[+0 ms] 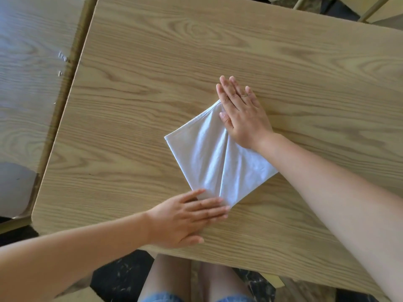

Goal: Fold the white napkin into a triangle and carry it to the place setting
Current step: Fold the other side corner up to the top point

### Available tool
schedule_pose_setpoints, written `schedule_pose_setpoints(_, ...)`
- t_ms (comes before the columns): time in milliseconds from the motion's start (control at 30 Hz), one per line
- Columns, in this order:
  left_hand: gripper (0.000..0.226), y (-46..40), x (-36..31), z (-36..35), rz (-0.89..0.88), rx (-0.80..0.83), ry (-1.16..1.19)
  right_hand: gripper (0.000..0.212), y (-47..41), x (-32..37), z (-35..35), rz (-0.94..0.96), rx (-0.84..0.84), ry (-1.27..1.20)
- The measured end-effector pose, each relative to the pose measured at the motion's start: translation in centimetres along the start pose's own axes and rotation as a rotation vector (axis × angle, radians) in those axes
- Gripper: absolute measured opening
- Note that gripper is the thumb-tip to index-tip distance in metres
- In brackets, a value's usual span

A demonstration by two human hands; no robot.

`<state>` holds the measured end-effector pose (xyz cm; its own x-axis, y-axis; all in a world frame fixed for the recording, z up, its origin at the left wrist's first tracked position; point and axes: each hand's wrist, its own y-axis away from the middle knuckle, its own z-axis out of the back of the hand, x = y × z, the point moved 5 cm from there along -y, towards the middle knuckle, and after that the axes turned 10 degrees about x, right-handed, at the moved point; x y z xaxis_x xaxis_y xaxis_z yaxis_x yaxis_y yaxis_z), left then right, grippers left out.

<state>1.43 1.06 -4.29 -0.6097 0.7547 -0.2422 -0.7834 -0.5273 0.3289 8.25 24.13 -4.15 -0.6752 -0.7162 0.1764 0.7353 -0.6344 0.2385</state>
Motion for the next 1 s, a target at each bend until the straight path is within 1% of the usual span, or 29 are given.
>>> schedule_pose_setpoints(67,0.066,0.4,-1.4,0.2,-0.014,0.003,0.033,0.059,0.1,0.1,0.0,-0.002,-0.009,-0.002)
schedule_pose_setpoints(100,0.065,0.3,-1.3,1.0,0.011,-0.032,0.087,0.059,0.1,0.0,0.0,-0.002,-0.013,-0.004)
schedule_pose_setpoints(133,0.063,0.1,-0.4,2.2,0.082,-0.100,0.137,0.059,0.1,0.0,0.0,-0.003,-0.018,-0.003)
schedule_pose_setpoints(167,0.061,-0.4,1.3,3.5,0.207,-0.196,0.159,0.059,0.1,0.0,0.0,-0.004,-0.021,-0.002)
schedule_pose_setpoints(233,0.060,-1.3,5.7,5.7,0.551,-0.366,0.157,0.060,0.0,0.1,0.0,0.001,-0.018,-0.006)
schedule_pose_setpoints(267,0.060,-1.7,7.9,6.3,0.701,-0.394,0.163,0.060,0.0,0.1,0.1,-0.002,-0.011,-0.010)
schedule_pose_setpoints(300,0.061,-2.1,9.6,6.5,0.804,-0.378,0.167,0.060,0.0,0.1,0.0,-0.009,-0.006,-0.010)
schedule_pose_setpoints(333,0.061,-2.5,10.8,6.3,0.859,-0.338,0.178,0.060,0.0,0.0,0.0,-0.015,-0.005,-0.003)
schedule_pose_setpoints(433,0.065,-2.3,12.2,4.6,0.879,-0.253,0.180,0.059,0.1,0.0,0.0,-0.008,-0.018,0.026)
schedule_pose_setpoints(567,0.067,0.9,12.1,3.0,0.940,-0.249,0.177,0.060,0.1,0.0,0.0,-0.005,-0.010,0.017)
schedule_pose_setpoints(633,0.068,1.9,12.1,2.7,0.942,-0.242,0.192,0.060,0.1,0.0,0.0,-0.012,-0.014,0.019)
schedule_pose_setpoints(767,0.073,1.8,11.9,3.0,0.931,-0.210,0.213,0.061,0.1,-0.1,0.0,-0.024,0.030,0.023)
schedule_pose_setpoints(833,0.075,1.6,11.8,3.8,0.949,-0.222,0.207,0.063,0.1,0.2,0.5,0.000,0.024,-0.024)
schedule_pose_setpoints(867,0.073,1.6,11.8,4.3,0.964,-0.250,0.205,0.064,0.4,0.0,0.9,-0.024,-0.008,-0.080)
schedule_pose_setpoints(900,0.069,1.4,12.1,5.1,0.979,-0.290,0.205,0.065,1.0,-0.5,1.4,-0.099,-0.068,-0.154)
schedule_pose_setpoints(967,0.060,0.9,13.0,7.1,1.009,-0.388,0.213,0.065,3.1,-2.1,2.6,-0.318,-0.241,-0.314)
schedule_pose_setpoints(1000,0.055,0.5,13.5,8.1,1.016,-0.425,0.224,0.063,4.3,-2.7,3.0,-0.388,-0.316,-0.367)
